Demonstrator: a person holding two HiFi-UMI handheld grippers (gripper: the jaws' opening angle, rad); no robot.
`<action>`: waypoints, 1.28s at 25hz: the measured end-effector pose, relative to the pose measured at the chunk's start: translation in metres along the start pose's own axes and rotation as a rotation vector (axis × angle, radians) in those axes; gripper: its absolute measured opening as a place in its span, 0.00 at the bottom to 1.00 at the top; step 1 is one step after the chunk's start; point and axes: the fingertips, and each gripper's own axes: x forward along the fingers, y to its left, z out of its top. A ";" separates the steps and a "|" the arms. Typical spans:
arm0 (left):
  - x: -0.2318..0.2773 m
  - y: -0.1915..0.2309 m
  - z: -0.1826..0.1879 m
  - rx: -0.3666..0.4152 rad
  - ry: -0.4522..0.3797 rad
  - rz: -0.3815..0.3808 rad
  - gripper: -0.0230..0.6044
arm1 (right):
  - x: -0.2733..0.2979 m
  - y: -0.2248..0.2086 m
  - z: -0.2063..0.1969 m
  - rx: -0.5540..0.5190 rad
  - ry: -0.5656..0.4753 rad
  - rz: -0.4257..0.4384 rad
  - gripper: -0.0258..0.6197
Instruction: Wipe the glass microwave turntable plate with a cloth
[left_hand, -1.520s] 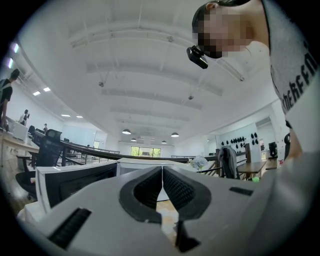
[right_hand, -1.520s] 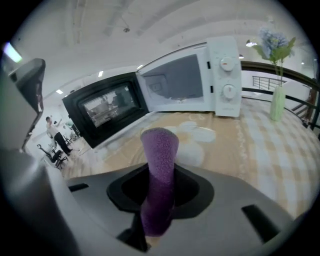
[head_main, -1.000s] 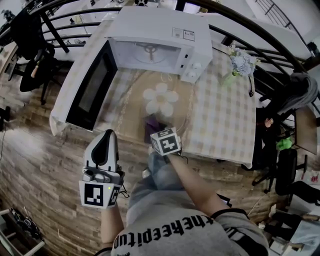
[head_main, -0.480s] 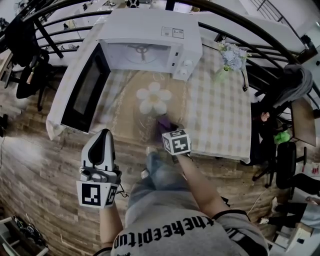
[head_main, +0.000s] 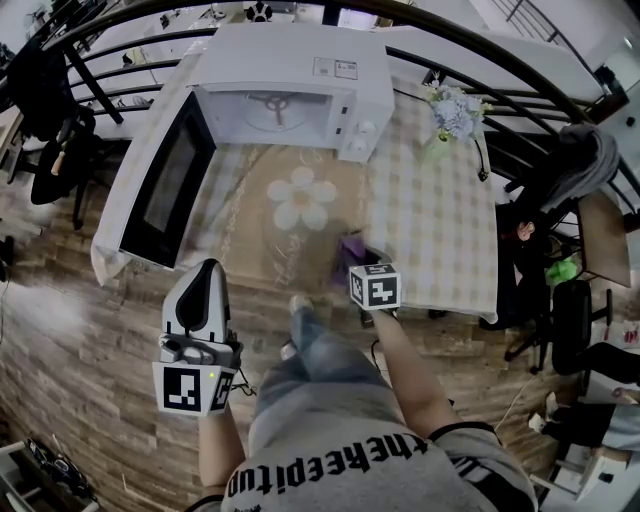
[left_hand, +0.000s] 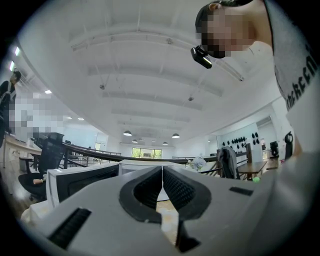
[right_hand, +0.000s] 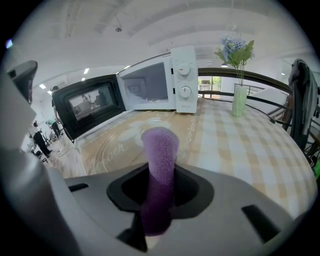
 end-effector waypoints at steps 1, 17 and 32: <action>0.000 -0.001 0.001 0.001 -0.001 -0.001 0.05 | -0.002 -0.004 -0.001 0.009 -0.001 -0.004 0.21; -0.002 -0.006 0.004 0.005 -0.005 -0.001 0.05 | -0.011 -0.025 -0.009 0.089 0.014 -0.035 0.21; -0.002 -0.006 0.021 0.025 -0.032 0.012 0.05 | -0.076 0.020 0.070 -0.036 -0.265 0.071 0.21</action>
